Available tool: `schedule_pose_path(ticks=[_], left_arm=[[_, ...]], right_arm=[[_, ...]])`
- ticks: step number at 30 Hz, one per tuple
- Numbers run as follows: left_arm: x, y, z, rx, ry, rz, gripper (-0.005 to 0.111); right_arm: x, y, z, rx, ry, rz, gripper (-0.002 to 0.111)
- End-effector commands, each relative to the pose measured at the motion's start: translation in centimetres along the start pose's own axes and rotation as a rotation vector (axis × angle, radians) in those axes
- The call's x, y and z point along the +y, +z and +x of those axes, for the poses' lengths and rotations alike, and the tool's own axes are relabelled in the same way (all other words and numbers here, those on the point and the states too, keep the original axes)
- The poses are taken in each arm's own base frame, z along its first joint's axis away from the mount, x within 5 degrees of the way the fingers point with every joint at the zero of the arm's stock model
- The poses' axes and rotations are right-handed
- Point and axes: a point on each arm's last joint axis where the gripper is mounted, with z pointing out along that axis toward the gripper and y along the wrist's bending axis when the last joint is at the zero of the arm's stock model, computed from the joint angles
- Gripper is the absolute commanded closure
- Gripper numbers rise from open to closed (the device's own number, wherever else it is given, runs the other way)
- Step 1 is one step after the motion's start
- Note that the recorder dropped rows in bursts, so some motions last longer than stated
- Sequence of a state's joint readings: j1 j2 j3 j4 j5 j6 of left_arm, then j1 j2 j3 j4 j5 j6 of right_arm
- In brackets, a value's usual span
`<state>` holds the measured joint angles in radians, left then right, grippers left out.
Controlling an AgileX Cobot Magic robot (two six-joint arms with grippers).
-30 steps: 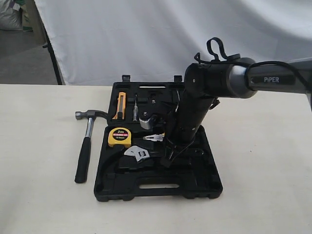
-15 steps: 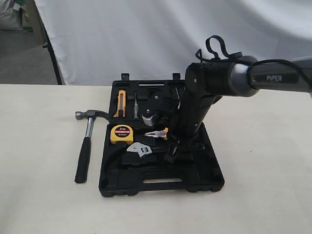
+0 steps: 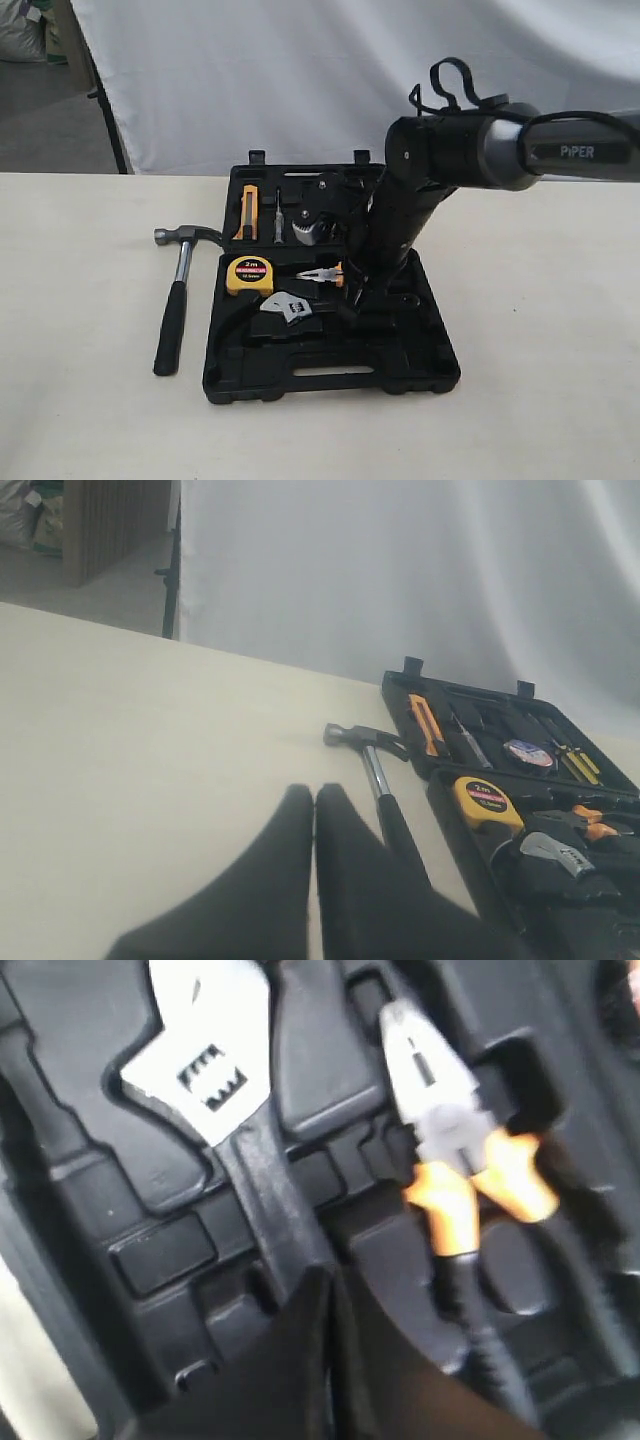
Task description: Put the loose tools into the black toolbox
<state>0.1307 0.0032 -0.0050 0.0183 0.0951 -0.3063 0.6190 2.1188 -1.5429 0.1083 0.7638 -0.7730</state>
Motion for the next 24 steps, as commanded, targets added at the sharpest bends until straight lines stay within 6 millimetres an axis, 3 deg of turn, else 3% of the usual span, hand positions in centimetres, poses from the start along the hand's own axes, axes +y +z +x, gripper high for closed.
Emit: schedule_pose_path(ticks=[1, 2, 5, 7, 13, 15, 20, 24], left_arm=[[0.1, 0.0, -0.2, -0.02, 0.0, -0.021, 0.106], [0.1, 0.0, -0.2, -0.02, 0.0, -0.021, 0.106], [0.1, 0.0, -0.2, -0.02, 0.0, -0.021, 0.106], [0.1, 0.0, -0.2, -0.02, 0.0, -0.021, 0.106], [0.1, 0.0, -0.2, -0.02, 0.0, -0.021, 0.106], [0.1, 0.0, -0.2, -0.02, 0.0, -0.021, 0.106], [0.1, 0.0, -0.2, -0.02, 0.0, -0.021, 0.106], [0.1, 0.0, -0.2, -0.02, 0.0, -0.021, 0.106]], right_arm=[[-0.7, 3.4, 2.9, 0.091, 0.058, -0.052, 0.108], [-1.1, 4.3, 4.1, 0.13, 0.104, -0.078, 0.108], [-1.3, 3.8, 4.6, 0.152, 0.132, -0.099, 0.108], [-1.6, 2.1, 4.1, 0.125, 0.129, -0.076, 0.108], [-1.5, -5.4, 1.5, -0.093, 0.192, -0.016, 0.108], [-1.2, -6.1, 1.1, -0.121, 0.208, -0.031, 0.108], [0.4, -4.0, -0.3, -0.115, 0.17, -0.058, 0.108], [1.1, -1.2, -1.3, -0.137, 0.161, -0.044, 0.108]])
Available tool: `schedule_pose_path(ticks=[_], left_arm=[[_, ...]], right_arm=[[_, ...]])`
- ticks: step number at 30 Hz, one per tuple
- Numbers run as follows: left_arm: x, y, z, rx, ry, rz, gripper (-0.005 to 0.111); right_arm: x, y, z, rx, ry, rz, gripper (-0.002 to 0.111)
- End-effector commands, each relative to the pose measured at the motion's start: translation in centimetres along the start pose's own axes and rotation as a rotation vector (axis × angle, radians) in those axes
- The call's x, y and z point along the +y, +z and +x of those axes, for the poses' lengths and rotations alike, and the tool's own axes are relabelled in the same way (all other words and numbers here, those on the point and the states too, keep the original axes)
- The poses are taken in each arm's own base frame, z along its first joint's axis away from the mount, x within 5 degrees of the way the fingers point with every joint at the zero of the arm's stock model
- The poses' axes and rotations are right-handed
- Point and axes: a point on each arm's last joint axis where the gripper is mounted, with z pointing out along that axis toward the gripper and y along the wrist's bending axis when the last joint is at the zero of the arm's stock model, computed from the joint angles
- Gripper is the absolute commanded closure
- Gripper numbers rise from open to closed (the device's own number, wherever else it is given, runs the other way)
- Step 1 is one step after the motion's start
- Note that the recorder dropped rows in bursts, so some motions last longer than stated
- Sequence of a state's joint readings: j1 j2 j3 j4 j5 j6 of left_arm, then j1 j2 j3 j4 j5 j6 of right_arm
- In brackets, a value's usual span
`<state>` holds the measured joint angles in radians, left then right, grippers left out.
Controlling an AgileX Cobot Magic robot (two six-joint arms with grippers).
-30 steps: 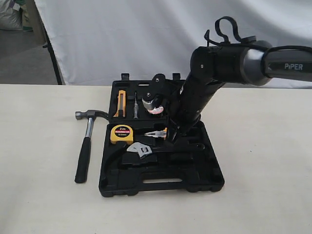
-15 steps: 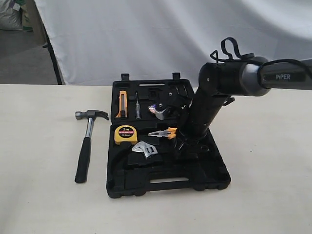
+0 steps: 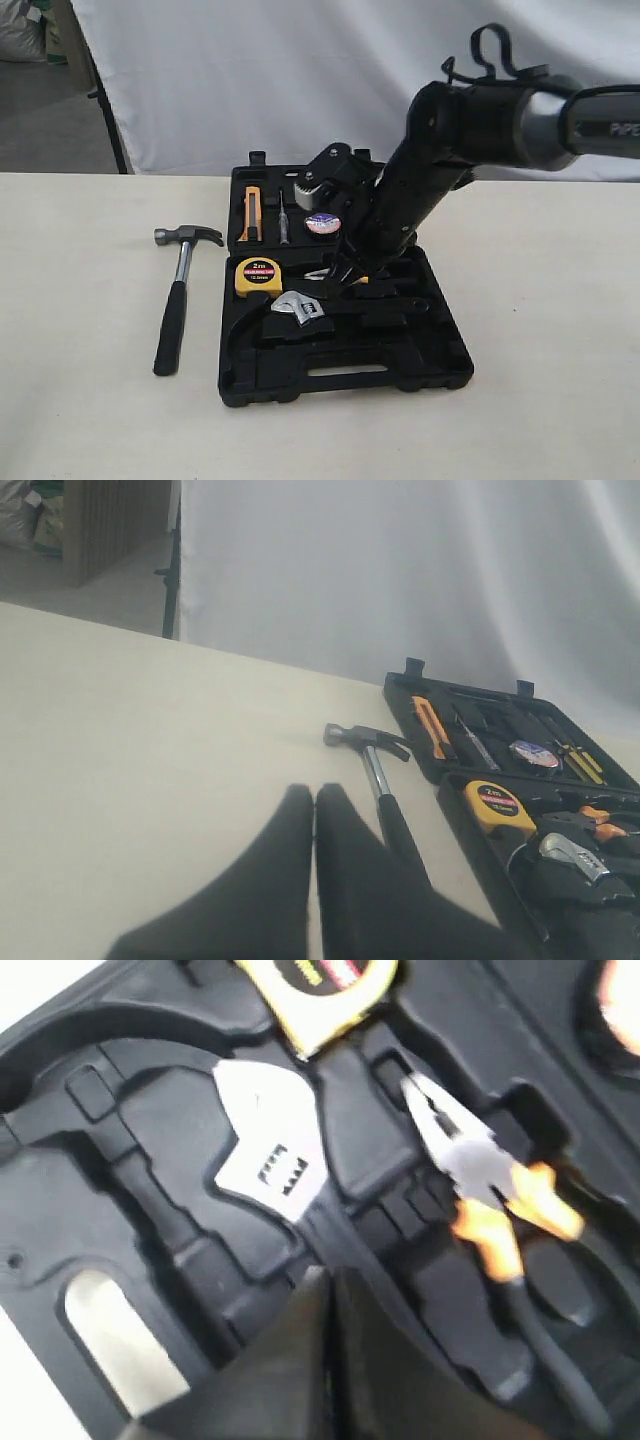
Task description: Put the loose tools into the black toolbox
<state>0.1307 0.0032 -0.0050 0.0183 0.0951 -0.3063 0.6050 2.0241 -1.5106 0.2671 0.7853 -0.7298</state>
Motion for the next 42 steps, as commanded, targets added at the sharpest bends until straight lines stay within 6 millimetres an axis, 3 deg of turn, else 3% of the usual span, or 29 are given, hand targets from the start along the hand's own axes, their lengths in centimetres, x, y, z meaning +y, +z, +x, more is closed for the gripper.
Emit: schedule_pose_path(ticks=[1, 7, 11, 25, 30, 36, 39, 42], left_arm=[[0.1, 0.0, -0.2, -0.02, 0.0, -0.021, 0.106], [0.1, 0.0, -0.2, -0.02, 0.0, -0.021, 0.106], [0.1, 0.0, -0.2, -0.02, 0.0, -0.021, 0.106], [0.1, 0.0, -0.2, -0.02, 0.0, -0.021, 0.106], [0.1, 0.0, -0.2, -0.02, 0.0, -0.021, 0.106], [0.1, 0.0, -0.2, -0.02, 0.0, -0.021, 0.106], [0.1, 0.0, -0.2, -0.02, 0.0, -0.021, 0.106], [0.1, 0.0, -0.2, -0.02, 0.0, -0.021, 0.106]], right_arm=[[0.7, 3.5, -0.6, -0.036, 0.008, 0.008, 0.108], [1.2, 9.0, 0.6, 0.009, 0.032, -0.017, 0.108], [1.5, 9.9, 1.4, 0.057, 0.036, -0.052, 0.108], [3.0, 5.8, 0.1, 0.067, 0.04, -0.141, 0.108], [4.1, 3.8, -1.4, 0.005, 0.0, -0.116, 0.108], [6.8, 1.1, -4.1, -0.143, 0.005, -0.127, 0.108], [8.8, 1.2, -5.4, -0.207, 0.007, -0.14, 0.108], [10.7, 2.4, -6.5, -0.259, -0.026, -0.107, 0.105]])
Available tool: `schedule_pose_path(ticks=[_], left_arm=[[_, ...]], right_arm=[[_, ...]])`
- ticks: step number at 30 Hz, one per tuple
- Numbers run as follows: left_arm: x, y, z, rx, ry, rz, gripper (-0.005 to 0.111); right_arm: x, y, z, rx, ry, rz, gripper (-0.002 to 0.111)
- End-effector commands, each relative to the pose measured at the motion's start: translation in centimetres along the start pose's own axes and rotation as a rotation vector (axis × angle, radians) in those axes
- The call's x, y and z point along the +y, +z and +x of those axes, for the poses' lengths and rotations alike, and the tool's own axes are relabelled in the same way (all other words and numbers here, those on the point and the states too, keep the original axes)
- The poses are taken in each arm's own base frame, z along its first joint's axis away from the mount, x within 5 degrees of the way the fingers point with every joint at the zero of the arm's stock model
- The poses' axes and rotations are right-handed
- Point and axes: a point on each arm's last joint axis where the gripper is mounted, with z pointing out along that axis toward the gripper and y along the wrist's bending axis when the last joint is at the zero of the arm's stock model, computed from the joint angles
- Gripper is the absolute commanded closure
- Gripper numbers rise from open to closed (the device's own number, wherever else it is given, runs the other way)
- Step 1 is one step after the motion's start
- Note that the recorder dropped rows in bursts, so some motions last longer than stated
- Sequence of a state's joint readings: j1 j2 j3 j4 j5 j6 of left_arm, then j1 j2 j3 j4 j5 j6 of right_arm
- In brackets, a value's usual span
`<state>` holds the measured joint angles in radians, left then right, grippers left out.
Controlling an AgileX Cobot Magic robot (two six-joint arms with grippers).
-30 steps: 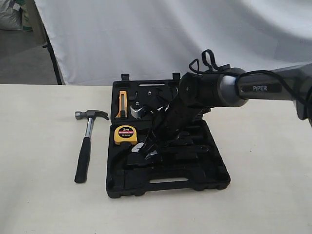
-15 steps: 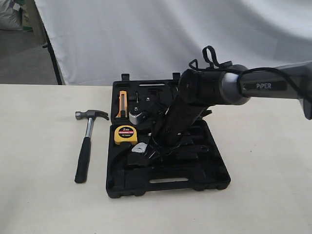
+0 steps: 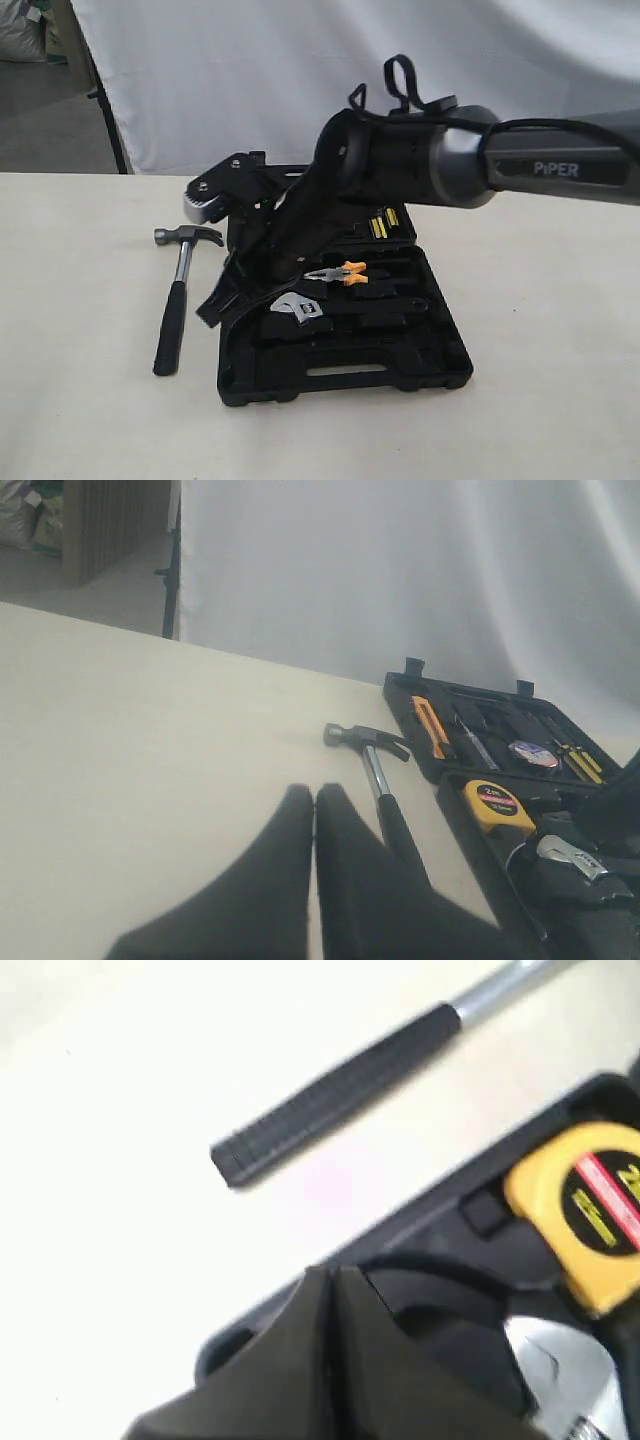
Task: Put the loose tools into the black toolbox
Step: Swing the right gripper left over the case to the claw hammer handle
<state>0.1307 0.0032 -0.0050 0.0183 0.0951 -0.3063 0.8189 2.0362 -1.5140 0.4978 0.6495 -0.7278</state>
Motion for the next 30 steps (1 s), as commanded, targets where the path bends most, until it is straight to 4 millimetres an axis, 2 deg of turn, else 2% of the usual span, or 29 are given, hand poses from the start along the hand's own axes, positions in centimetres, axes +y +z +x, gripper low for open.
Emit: schedule_pose_path(ticks=[1, 3, 6, 7, 10, 18, 23, 27, 30], left_arm=[[0.1, 0.0, -0.2, -0.02, 0.0, -0.021, 0.106], [0.1, 0.0, -0.2, -0.02, 0.0, -0.021, 0.106], [0.1, 0.0, -0.2, -0.02, 0.0, -0.021, 0.106], [0.1, 0.0, -0.2, -0.02, 0.0, -0.021, 0.106], [0.1, 0.0, -0.2, -0.02, 0.0, -0.021, 0.106], [0.1, 0.0, -0.2, -0.02, 0.0, -0.021, 0.106], [0.1, 0.0, -0.2, -0.02, 0.0, -0.021, 0.106], [0.1, 0.0, -0.2, -0.02, 0.0, -0.021, 0.106], [0.1, 0.0, -0.2, -0.02, 0.0, -0.021, 0.106]], right_arm=[[2.6, 2.2, -1.3, -0.089, -0.043, 0.036, 0.1], [3.7, 3.5, -1.6, -0.118, -0.074, 0.059, 0.09], [4.9, 5.3, -1.9, -0.173, -0.11, 0.102, 0.061], [5.0, 5.8, -2.0, -0.185, -0.113, 0.111, 0.052], [4.5, 6.8, -2.6, -0.195, -0.114, 0.115, 0.033], [3.0, 10.3, -3.6, -0.218, -0.104, 0.131, 0.031], [1.3, 12.5, -3.7, -0.222, -0.09, 0.147, 0.031], [-0.6, 12.7, -3.5, -0.235, -0.003, 0.161, 0.031], [-1.3, 12.2, -3.8, -0.251, 0.016, 0.171, 0.031]])
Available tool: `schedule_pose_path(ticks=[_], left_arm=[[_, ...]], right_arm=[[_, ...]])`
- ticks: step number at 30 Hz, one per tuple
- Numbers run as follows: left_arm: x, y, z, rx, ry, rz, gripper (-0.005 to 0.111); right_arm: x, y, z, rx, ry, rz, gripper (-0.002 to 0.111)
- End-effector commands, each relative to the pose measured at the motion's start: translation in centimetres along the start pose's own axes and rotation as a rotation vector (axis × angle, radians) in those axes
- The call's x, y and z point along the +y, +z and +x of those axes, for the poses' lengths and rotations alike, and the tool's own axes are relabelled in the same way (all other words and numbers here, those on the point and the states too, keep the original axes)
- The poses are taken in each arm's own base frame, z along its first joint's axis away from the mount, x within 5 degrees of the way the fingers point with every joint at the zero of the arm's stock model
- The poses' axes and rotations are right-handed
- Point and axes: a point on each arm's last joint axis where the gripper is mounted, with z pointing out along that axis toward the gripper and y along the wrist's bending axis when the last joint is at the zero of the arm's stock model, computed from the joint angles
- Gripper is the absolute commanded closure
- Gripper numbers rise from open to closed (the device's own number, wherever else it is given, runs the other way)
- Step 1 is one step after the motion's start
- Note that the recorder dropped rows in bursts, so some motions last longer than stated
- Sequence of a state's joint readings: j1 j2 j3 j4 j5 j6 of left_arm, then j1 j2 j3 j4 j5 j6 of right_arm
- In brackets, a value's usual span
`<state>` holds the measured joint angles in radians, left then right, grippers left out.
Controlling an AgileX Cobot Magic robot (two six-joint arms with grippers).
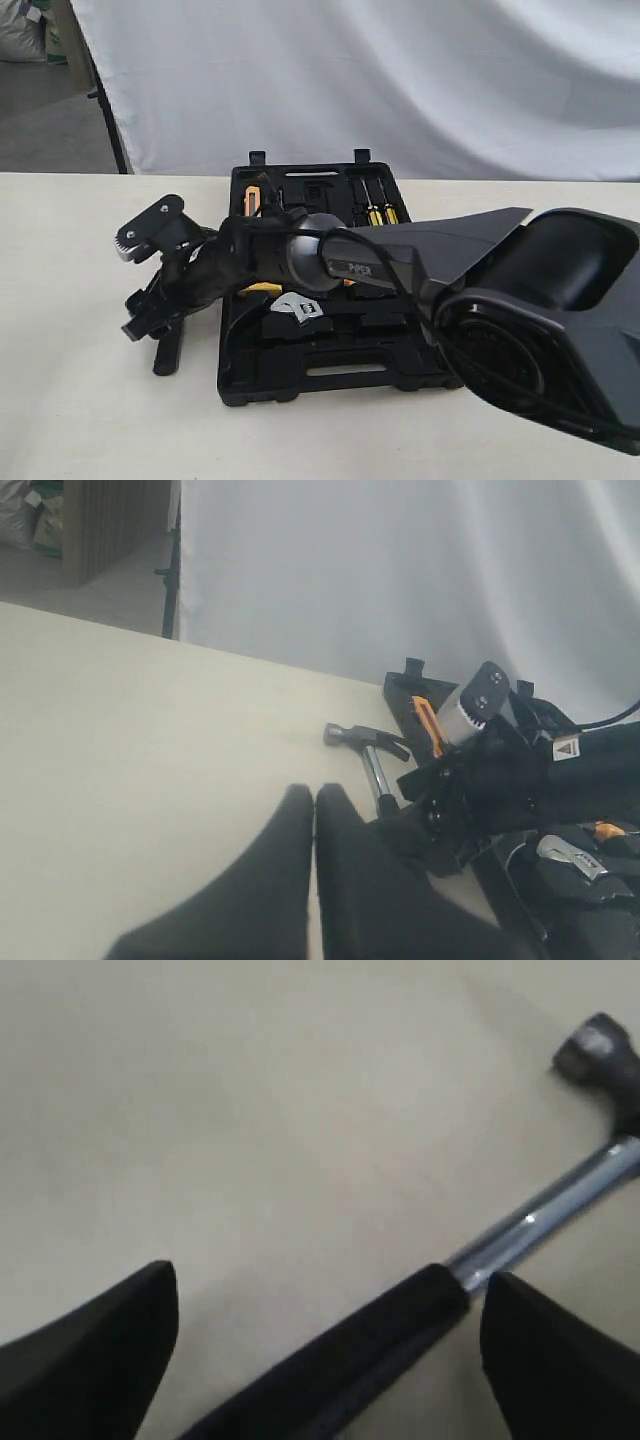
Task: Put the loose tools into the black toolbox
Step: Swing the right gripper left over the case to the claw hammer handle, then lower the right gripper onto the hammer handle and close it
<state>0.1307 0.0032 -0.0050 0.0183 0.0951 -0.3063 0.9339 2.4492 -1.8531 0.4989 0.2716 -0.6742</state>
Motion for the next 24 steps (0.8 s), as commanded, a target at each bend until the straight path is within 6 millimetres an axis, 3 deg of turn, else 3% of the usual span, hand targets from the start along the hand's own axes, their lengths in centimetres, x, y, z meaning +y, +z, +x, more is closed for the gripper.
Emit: schedule_pose_path(ticks=[1, 9, 16, 20, 24], left_arm=[[0.1, 0.0, -0.2, -0.02, 0.0, -0.021, 0.106], [0.1, 0.0, -0.2, -0.02, 0.0, -0.021, 0.106], [0.1, 0.0, -0.2, -0.02, 0.0, -0.021, 0.106], [0.1, 0.0, -0.2, -0.02, 0.0, -0.021, 0.106], [0.1, 0.0, -0.2, -0.02, 0.0, -0.021, 0.106]], right_arm=[[-1.5, -0.6, -1.0, -0.037, 0.032, 0.027, 0.031], [-2.3, -0.2, -1.7, -0.147, 0.033, 0.118, 0.031], [-2.7, 2.1, 0.7, -0.13, 0.041, 0.148, 0.038], [-2.8, 2.5, 1.8, -0.068, 0.053, 0.113, 0.052], [-1.9, 2.3, 1.7, 0.035, 0.048, 0.004, 0.084]])
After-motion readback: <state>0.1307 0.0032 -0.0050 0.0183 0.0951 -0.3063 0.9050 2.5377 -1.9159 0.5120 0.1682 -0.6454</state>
